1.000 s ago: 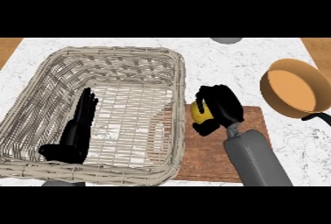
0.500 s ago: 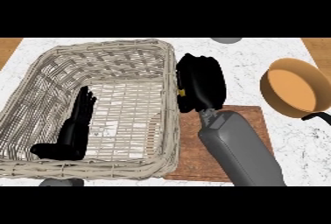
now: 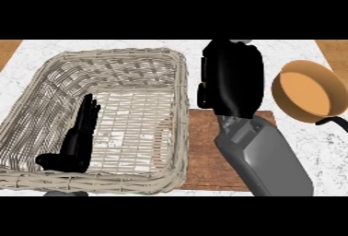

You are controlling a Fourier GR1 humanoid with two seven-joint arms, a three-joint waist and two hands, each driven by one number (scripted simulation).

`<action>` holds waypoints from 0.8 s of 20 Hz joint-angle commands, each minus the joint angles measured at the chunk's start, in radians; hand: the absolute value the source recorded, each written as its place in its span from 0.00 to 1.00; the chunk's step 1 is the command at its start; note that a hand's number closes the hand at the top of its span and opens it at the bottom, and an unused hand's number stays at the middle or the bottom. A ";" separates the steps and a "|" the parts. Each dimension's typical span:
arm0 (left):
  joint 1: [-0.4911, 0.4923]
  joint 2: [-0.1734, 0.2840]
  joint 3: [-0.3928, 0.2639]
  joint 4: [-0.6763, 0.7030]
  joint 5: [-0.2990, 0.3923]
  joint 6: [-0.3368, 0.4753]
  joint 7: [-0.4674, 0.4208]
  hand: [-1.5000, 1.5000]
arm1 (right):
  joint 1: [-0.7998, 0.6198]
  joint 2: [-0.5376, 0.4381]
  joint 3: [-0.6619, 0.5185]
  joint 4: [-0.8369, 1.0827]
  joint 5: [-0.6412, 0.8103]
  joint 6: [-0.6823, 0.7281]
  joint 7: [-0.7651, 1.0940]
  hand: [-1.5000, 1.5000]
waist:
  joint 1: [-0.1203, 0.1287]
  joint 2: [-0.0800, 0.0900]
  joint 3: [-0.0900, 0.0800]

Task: Pick the lemon from the cutting board and place it in the pot

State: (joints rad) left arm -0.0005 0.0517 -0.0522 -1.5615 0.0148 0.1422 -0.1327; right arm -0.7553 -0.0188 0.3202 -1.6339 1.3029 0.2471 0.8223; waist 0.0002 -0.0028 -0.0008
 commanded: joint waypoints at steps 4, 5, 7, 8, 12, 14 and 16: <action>0.026 0.002 0.008 0.002 0.005 -0.015 -0.028 0.50 | -0.002 -0.093 -0.153 -0.055 0.002 0.061 0.001 1.00 | -0.002 0.001 0.001; 0.016 -0.023 -0.011 0.023 -0.024 0.014 -0.036 0.50 | 0.016 -0.140 -0.192 -0.027 -0.017 0.026 -0.057 1.00 | -0.002 0.003 0.001; -0.082 -0.012 0.013 -0.015 -0.023 0.039 0.081 0.50 | -0.009 -0.151 -0.219 0.006 -0.011 0.013 -0.066 1.00 | -0.001 0.003 0.001; 0.062 -0.027 -0.029 -0.062 -0.023 0.014 0.001 0.50 | 0.025 -0.143 -0.217 -0.019 -0.005 0.018 -0.056 1.00 | 0.004 0.002 0.001; 0.073 -0.032 -0.040 -0.063 -0.026 0.005 -0.006 0.50 | 0.002 -0.269 -0.360 0.053 -0.085 0.009 -0.180 1.00 | 0.005 0.003 0.001; 0.026 -0.008 0.009 -0.011 -0.007 -0.008 -0.027 0.50 | 0.094 -0.323 -0.418 0.102 -0.109 -0.112 -0.270 1.00 | 0.001 0.006 0.001; -0.034 -0.005 0.026 0.020 -0.012 0.000 0.006 0.50 | 0.063 -0.310 -0.421 0.143 -0.105 -0.105 -0.265 1.00 | 0.002 0.005 0.001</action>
State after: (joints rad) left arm 0.0102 0.0384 -0.0548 -1.5887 -0.0042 0.1465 -0.1166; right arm -0.7057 -0.2768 -0.0346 -1.5614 1.2234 0.1910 0.6275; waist 0.0023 0.0009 -0.0002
